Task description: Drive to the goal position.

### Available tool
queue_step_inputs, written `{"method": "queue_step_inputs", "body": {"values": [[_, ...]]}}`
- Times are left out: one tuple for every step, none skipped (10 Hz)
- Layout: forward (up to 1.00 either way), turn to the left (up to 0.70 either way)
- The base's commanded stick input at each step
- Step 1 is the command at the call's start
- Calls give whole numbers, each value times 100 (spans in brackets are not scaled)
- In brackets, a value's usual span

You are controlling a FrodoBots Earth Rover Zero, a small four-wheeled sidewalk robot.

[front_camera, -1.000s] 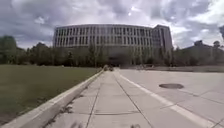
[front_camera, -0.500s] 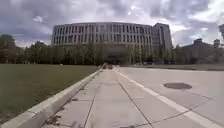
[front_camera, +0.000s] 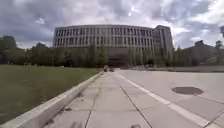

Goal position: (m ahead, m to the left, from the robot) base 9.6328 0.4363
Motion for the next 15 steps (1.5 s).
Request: {"method": "queue_step_inputs", "body": {"values": [[70, 0], [70, 0], [70, 0], [70, 0], [70, 0], [70, 0], [70, 0], [70, 0], [70, 0], [70, 0], [70, 0], [70, 0], [70, 0], [70, 0], [70, 0]]}}
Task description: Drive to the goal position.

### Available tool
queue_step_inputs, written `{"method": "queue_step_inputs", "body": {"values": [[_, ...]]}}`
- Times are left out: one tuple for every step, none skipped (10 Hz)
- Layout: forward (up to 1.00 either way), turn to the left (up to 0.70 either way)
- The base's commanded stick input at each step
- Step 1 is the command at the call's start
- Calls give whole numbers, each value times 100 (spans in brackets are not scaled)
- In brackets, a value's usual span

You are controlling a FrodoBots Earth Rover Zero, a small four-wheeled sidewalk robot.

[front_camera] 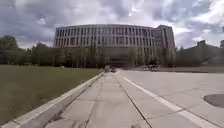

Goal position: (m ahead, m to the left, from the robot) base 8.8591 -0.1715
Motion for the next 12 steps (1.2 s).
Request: {"method": "queue_step_inputs", "body": {"values": [[70, 0], [70, 0], [70, 0], [70, 0], [70, 0], [70, 0], [70, 0], [70, 0], [70, 0], [70, 0], [70, 0], [70, 0]]}}
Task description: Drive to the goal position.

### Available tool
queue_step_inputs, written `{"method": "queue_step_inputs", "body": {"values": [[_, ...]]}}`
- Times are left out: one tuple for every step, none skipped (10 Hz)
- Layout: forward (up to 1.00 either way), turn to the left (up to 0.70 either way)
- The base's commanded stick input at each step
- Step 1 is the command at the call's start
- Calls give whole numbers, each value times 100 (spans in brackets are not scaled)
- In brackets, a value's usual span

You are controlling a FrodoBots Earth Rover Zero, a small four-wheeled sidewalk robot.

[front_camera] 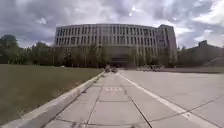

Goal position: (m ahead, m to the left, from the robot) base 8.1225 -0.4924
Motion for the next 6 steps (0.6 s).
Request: {"method": "queue_step_inputs", "body": {"values": [[70, 0], [70, 0], [70, 0], [70, 0], [70, 0], [70, 0]]}}
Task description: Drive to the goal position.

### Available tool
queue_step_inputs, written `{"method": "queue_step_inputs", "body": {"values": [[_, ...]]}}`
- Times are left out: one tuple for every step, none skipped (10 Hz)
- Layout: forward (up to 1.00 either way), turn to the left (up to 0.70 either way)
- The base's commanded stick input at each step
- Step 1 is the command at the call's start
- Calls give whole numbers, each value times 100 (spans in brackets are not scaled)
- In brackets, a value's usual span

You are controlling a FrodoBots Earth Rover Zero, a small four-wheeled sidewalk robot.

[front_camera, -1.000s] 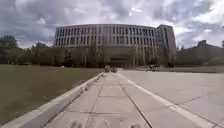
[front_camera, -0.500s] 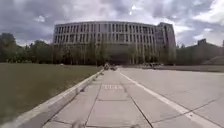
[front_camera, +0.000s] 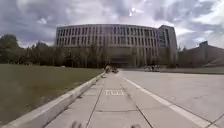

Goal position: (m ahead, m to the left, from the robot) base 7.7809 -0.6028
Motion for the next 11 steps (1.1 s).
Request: {"method": "queue_step_inputs", "body": {"values": [[70, 0], [70, 0], [70, 0], [70, 0], [70, 0], [70, 0], [70, 0], [70, 0], [70, 0], [70, 0], [70, 0]]}}
